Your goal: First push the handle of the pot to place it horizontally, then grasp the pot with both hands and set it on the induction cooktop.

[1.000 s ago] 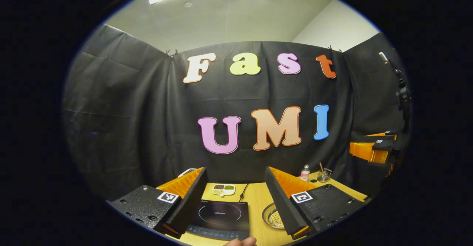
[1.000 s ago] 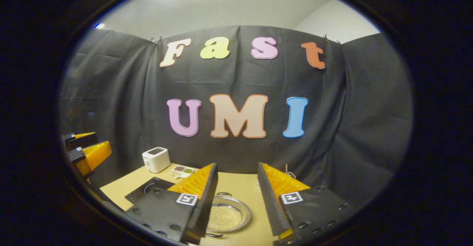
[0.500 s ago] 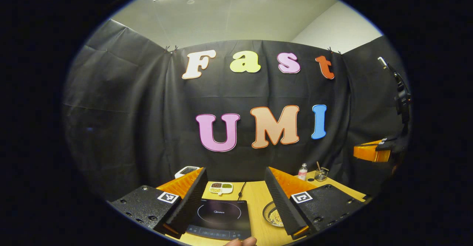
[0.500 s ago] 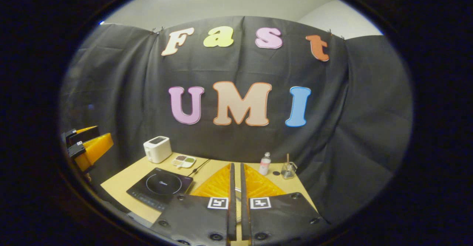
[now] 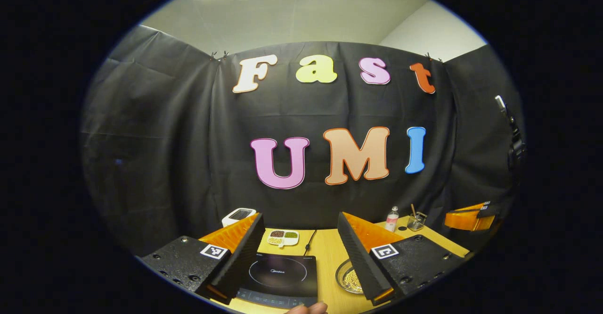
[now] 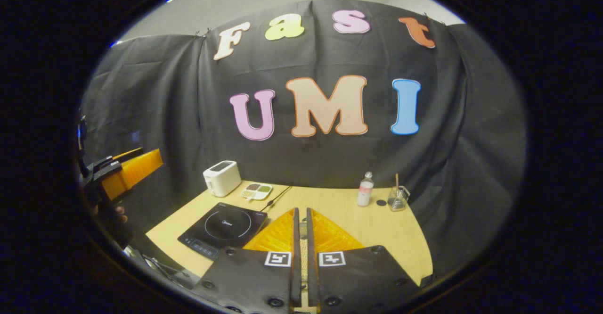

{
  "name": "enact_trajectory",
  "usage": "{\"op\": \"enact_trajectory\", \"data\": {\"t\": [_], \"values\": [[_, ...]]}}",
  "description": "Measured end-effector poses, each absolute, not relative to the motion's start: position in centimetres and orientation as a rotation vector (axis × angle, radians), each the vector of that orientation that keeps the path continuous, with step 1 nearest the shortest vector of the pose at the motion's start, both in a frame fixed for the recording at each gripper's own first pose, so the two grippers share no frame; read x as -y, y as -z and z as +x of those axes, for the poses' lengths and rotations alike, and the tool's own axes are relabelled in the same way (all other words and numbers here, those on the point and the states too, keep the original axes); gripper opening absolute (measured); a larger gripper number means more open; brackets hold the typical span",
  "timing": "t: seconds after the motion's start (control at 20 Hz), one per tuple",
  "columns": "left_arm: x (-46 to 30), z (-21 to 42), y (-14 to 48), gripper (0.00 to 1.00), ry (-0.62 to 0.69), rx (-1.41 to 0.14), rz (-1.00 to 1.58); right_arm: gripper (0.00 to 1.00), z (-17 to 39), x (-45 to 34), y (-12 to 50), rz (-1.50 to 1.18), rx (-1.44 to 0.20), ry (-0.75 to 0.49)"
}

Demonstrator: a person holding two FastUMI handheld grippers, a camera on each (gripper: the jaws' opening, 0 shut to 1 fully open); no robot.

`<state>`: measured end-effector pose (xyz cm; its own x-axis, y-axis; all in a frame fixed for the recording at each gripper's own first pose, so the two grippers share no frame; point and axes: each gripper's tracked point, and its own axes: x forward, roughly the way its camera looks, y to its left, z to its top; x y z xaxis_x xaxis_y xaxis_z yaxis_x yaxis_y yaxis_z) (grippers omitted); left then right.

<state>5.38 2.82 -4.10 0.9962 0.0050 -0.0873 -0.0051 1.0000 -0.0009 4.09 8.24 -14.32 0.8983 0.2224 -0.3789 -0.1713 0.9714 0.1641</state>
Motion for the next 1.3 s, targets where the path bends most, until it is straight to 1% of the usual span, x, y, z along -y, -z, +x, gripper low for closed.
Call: {"op": "enact_trajectory", "data": {"t": [0.15,0.2,0.25,0.3,0.35,0.4,0.45,0.5,0.55,0.65,0.7,0.8,0.85,0.9,0.95,1.0,1.05,1.1,1.25,1.3], "values": [[-2.0,6.6,4.5,0.95,-0.025,-0.112,0.0,0.06,5.1,-8.3,16.8,0.175,-0.455,-0.242],[-1.7,6.9,4.8,0.92,-0.028,-0.118,0.004,0.05,5.5,-8.4,17.6,0.183,-0.465,-0.253],[-1.3,7.4,4.8,0.92,-0.03,-0.125,0.006,0.0,5.7,-8.3,18.6,0.192,-0.484,-0.258],[-1.2,7.6,5.4,0.92,-0.033,-0.144,0.013,0.0,5.7,-8.4,19.5,0.21,-0.509,-0.265],[-1.0,7.7,5.4,0.95,-0.035,-0.142,0.011,0.0,5.6,-8.6,20.3,0.228,-0.525,-0.275],[-0.8,8.2,5.2,0.95,-0.035,-0.133,0.005,0.03,5.6,-8.6,21.1,0.229,-0.541,-0.277],[-0.7,8.7,5.4,0.92,-0.035,-0.14,0.0,0.03,5.5,-8.5,21.9,0.222,-0.566,-0.273],[-0.5,9.1,5.9,0.95,-0.028,-0.151,-0.006,0.0,5.4,-8.5,22.7,0.223,-0.592,-0.27],[-0.3,9.8,6.2,0.95,-0.017,-0.155,-0.013,0.0,5.2,-8.6,23.2,0.228,-0.609,-0.262],[-0.3,11.4,6.7,0.92,0.011,-0.156,-0.017,0.0,5.0,-9.0,24.4,0.232,-0.653,-0.242],[-0.6,12.2,7.2,0.95,0.024,-0.158,-0.014,0.03,5.0,-9.4,25.0,0.237,-0.672,-0.234],[-0.9,13.6,7.7,0.95,0.057,-0.154,-0.019,0.03,5.1,-10.6,26.0,0.233,-0.701,-0.223],[-1.0,14.2,8.1,0.95,0.077,-0.16,-0.025,0.0,5.0,-11.3,26.7,0.228,-0.726,-0.213],[-1.2,14.7,8.6,0.92,0.1,-0.165,-0.029,0.03,4.9,-12.0,27.3,0.238,-0.748,-0.204],[-1.3,15.3,8.9,0.92,0.123,-0.164,-0.031,0.03,4.7,-12.9,28.1,0.252,-0.772,-0.192],[-1.5,15.9,9.4,0.95,0.146,-0.164,-0.033,0.03,4.6,-13.6,29.0,0.259,-0.797,-0.175],[-1.6,16.5,9.8,0.95,0.171,-0.162,-0.04,0.03,4.4,-14.3,30.0,0.258,-0.825,-0.161],[-1.7,17.0,10.5,0.95,0.196,-0.164,-0.054,0.0,3.9,-15.1,31.0,0.253,-0.851,-0.15],[-2.3,18.3,12.2,0.95,0.242,-0.18,-0.086,0.0,1.4,-17.0,33.9,0.199,-0.939,-0.125],[-2.7,18.5,12.9,0.95,0.251,-0.194,-0.089,0.03,0.4,-17.5,34.8,0.189,-0.973,-0.119]]}}
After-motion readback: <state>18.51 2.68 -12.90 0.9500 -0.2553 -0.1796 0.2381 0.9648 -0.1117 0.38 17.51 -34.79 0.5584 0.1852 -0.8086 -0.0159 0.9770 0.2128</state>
